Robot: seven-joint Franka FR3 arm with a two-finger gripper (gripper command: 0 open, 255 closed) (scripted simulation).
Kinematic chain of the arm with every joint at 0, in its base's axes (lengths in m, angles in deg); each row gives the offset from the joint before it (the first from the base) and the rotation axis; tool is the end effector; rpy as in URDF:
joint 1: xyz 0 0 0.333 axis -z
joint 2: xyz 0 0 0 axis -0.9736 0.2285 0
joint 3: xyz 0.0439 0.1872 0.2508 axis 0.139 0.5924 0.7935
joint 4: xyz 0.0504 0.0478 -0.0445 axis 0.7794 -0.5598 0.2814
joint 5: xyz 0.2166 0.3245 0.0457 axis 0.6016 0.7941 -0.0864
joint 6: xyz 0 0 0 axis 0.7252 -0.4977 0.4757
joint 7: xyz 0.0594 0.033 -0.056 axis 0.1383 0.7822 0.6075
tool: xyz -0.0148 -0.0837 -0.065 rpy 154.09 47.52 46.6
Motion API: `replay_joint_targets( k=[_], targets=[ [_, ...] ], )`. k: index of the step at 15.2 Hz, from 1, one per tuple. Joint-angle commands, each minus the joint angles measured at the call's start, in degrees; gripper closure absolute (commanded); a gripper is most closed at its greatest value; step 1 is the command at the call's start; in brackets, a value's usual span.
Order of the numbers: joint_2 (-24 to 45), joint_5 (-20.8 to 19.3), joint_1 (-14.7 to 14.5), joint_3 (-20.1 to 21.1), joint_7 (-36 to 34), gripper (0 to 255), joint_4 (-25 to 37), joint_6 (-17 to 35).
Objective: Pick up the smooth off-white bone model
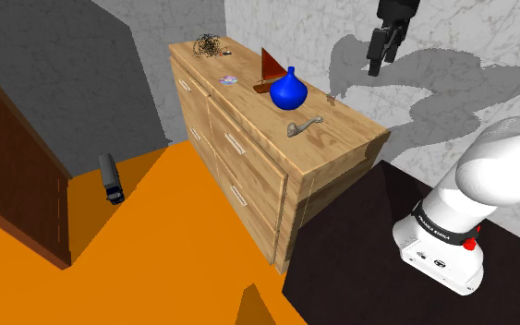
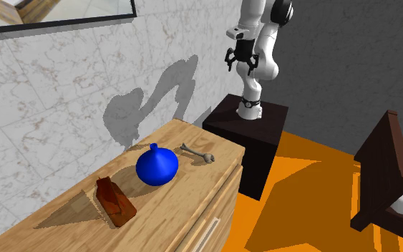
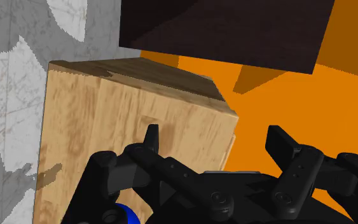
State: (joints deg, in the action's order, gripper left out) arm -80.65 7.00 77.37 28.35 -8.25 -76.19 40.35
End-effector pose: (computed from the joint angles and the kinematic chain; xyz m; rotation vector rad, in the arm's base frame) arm 0.3126 -0.0073 0.5628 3.0392 0.1828 -0.1234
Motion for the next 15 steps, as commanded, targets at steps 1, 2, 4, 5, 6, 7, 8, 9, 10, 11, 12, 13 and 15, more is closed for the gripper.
replay_joint_targets(
  k=[1,2,4,5,6,7,8,9,10,11,12,13,15],
  targets=[
    [0.00,0.00,0.00,0.00,0.00,0,0.00,0.00],
    [0.47,-1.03,-0.34,-1.08,2.69,0,-1.19,1.89],
    [1.76,-3.08,-1.02,-3.27,7.96,0,-3.30,5.81],
    [2.59,-4.07,-1.34,-4.38,10.56,0,-4.21,7.84],
    [3.54,-5.04,-1.65,-5.48,13.12,0,-5.02,9.90],
    [4.61,-5.98,-1.97,-6.59,15.67,0,-5.73,12.00],
    [5.80,-6.89,-2.27,-7.68,18.20,0,-6.33,14.13],
    [7.11,-7.74,-2.57,-8.76,20.71,0,-6.84,16.30],
    [8.53,-8.54,-2.86,-9.82,23.21,0,-7.25,18.49],
    [10.06,-9.31,-3.20,-10.89,25.68,0,-7.55,20.69],
    [11.70,-10.01,-3.56,-11.95,28.14,0,-7.76,22.91],
    [13.43,-10.63,-3.92,-12.98,30.60,0,-7.86,25.14],
    [17.19,-11.63,-4.68,-14.95,35.53,0,-7.78,29.59]
  ],
)
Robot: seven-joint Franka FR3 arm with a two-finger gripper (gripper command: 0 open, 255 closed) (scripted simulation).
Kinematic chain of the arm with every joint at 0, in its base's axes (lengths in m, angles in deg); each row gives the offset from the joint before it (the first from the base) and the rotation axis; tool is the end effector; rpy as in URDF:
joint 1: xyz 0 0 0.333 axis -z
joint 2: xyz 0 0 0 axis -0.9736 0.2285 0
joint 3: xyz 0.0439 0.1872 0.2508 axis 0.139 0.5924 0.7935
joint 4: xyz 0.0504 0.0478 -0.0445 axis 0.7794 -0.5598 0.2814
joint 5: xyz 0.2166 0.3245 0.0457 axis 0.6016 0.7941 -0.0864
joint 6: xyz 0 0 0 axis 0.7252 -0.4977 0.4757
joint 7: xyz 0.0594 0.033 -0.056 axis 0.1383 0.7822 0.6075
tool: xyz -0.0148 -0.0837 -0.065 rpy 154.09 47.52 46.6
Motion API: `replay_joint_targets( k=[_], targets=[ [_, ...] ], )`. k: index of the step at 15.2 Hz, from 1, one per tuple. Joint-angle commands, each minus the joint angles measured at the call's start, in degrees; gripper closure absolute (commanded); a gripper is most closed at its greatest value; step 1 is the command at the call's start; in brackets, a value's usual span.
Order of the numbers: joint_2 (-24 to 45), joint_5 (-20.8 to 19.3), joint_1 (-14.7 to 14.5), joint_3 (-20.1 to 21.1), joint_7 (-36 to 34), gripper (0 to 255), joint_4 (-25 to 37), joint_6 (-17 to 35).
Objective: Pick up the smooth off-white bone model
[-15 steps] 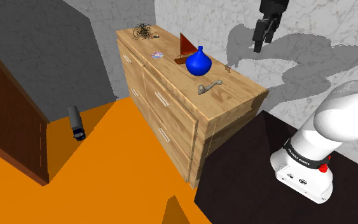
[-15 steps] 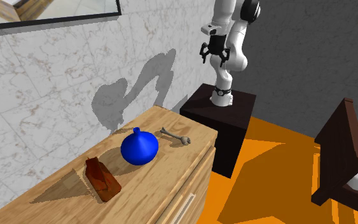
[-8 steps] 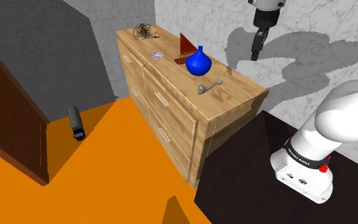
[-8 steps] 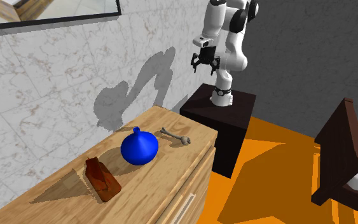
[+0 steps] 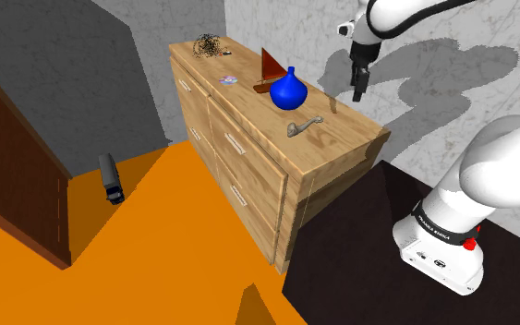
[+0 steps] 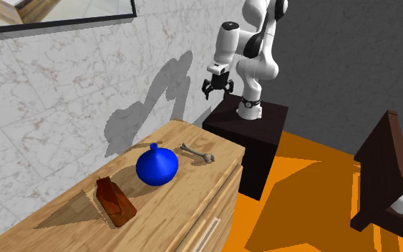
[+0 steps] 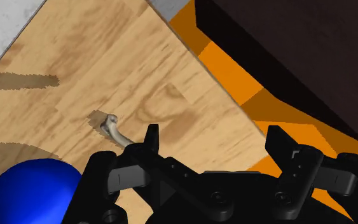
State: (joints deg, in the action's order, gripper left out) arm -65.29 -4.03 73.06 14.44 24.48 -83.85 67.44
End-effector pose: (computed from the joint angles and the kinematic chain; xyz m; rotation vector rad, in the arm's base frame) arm 0.3875 -0.0809 0.4383 2.8381 1.0042 -0.0989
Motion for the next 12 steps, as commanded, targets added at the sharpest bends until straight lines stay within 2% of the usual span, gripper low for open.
replay_joint_targets(
  k=[1,7,12],
  targets=[
    [3.83,-0.96,-0.79,-1.99,5.27,0,0.06,4.72],
    [17.15,-0.50,-3.48,-6.64,20.80,0,2.90,17.48],
    [29.15,3.87,-5.00,-8.06,35.21,0,7.18,26.67]
  ],
)
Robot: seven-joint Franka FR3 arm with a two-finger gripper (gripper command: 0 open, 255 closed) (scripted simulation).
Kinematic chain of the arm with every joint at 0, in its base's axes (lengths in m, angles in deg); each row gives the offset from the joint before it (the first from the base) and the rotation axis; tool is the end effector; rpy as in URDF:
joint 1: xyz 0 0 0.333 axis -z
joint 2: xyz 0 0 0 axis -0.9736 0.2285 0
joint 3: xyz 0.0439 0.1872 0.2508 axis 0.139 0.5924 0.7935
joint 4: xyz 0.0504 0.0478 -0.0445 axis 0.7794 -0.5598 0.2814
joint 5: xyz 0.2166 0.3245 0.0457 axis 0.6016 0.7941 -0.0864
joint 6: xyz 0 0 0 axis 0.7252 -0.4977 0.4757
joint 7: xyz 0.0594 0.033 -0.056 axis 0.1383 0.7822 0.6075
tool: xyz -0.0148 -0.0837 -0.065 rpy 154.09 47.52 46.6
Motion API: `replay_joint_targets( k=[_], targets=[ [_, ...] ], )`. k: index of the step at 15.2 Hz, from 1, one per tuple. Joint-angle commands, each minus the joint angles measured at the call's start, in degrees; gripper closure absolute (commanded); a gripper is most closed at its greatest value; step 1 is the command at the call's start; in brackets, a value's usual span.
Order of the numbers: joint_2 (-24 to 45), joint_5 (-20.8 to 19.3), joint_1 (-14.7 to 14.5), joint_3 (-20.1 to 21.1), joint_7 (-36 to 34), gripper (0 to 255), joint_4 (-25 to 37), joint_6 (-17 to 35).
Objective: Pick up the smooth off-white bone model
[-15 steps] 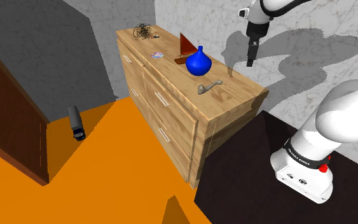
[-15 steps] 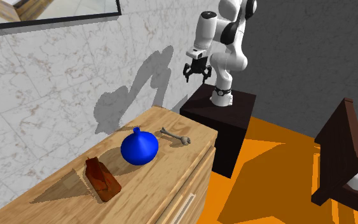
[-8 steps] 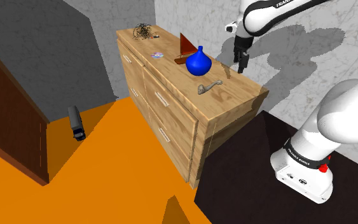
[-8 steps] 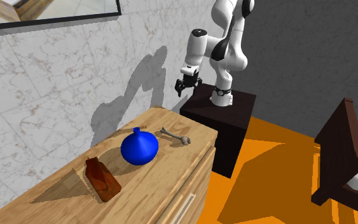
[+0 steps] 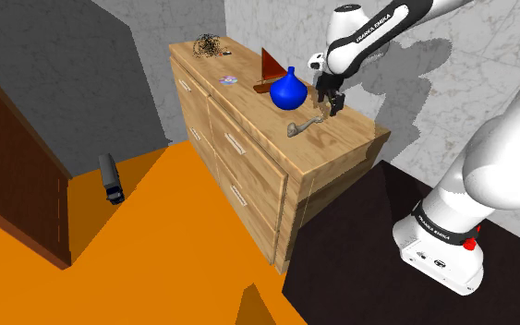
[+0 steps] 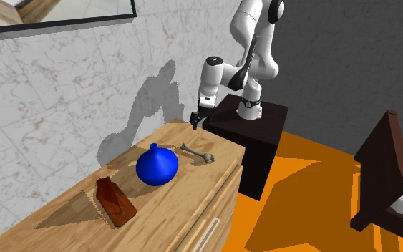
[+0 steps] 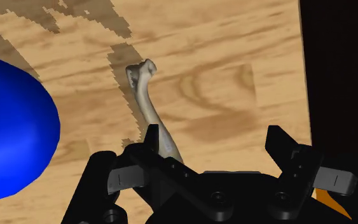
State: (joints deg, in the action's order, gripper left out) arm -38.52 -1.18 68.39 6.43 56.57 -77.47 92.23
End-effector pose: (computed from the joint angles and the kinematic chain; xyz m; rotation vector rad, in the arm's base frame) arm 0.4811 -0.1079 0.3228 2.4613 1.6905 -0.0653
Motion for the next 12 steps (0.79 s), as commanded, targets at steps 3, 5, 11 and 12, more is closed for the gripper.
replay_joint_targets(
  k=[3,5,11,12],
  targets=[
    [9.47,4.76,-0.02,1.00,12.12,0,4.07,6.39],
    [14.01,7.09,0.79,2.50,17.88,0,6.51,8.92],
    [21.58,9.69,2.97,5.76,24.73,0,9.94,13.64],
    [22.28,9.87,3.09,5.90,24.78,0,9.98,14.28]
  ],
)
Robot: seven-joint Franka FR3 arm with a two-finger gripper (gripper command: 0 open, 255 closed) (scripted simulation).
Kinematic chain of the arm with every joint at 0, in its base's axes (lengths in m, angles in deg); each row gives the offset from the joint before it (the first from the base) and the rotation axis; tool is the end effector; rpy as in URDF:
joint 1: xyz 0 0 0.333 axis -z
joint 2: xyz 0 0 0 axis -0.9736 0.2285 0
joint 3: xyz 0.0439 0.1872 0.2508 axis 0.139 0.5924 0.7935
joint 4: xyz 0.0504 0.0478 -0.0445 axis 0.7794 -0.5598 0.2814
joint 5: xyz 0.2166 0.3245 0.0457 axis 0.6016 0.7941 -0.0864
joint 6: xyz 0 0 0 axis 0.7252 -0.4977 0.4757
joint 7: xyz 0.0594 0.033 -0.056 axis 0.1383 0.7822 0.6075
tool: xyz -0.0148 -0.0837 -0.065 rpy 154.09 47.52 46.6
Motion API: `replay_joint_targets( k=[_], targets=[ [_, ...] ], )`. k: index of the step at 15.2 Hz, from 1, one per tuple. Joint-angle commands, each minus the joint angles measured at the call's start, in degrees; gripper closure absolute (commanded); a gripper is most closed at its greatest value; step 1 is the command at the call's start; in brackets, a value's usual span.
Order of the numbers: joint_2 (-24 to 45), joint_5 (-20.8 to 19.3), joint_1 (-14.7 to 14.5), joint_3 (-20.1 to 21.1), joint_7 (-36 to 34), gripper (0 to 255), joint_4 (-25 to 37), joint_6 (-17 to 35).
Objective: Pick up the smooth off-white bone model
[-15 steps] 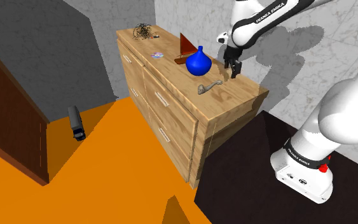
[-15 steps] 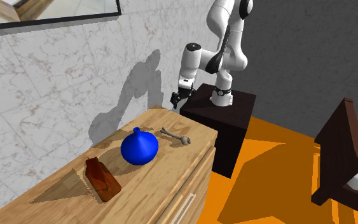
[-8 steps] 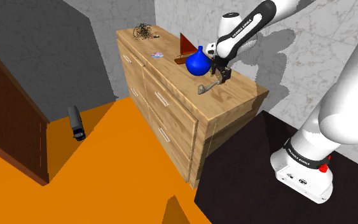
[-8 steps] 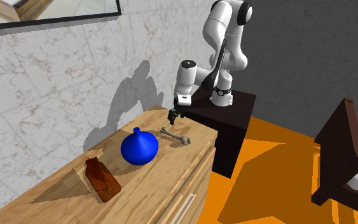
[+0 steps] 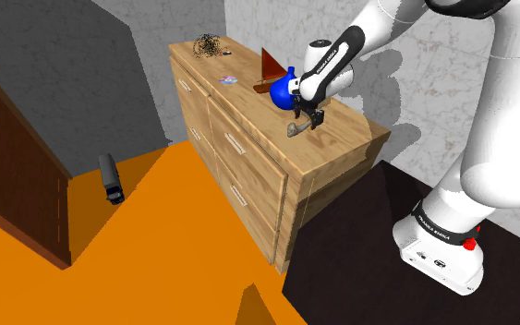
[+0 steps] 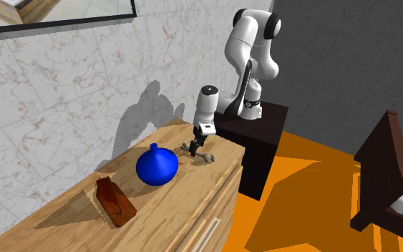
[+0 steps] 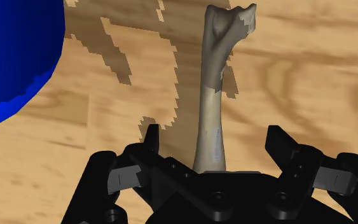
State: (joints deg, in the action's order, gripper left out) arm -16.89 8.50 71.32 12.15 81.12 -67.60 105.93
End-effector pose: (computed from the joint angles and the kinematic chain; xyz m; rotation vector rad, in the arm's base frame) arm 0.5483 -0.0949 0.2223 2.0916 2.1150 -0.0410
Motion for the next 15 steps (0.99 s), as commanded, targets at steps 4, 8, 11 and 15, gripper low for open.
replay_joint_targets(
  k=[4,8,11,15],
  targets=[
    [3.18,0.83,0.63,0.74,0.43,0,0.34,2.84],
    [3.25,0.87,0.75,0.77,0.55,255,0.38,2.90],
    [3.29,0.87,0.72,0.78,0.51,255,0.42,2.89],
    [3.18,0.83,0.63,0.74,0.43,255,0.36,2.84]
  ],
)
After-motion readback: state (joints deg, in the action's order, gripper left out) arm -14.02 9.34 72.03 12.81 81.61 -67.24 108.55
